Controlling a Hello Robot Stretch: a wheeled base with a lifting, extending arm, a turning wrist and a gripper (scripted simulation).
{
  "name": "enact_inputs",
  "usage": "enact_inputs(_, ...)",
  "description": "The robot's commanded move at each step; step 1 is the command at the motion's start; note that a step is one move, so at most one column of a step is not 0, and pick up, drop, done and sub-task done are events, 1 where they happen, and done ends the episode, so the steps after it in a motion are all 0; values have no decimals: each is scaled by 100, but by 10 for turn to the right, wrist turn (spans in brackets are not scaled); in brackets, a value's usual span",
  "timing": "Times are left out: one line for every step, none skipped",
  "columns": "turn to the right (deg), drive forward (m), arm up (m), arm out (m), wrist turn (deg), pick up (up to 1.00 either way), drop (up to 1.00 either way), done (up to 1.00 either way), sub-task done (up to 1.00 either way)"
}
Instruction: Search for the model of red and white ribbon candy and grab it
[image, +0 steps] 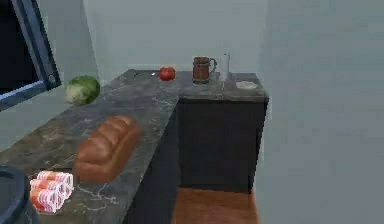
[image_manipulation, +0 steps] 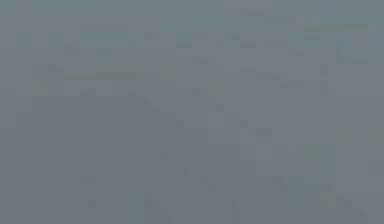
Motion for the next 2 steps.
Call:
enact_inputs(-450, 0, 0, 0, 0, 0, 0, 0, 0)
enact_inputs(-450, 0, 0, 0, 0, 0, 0, 0, 0)
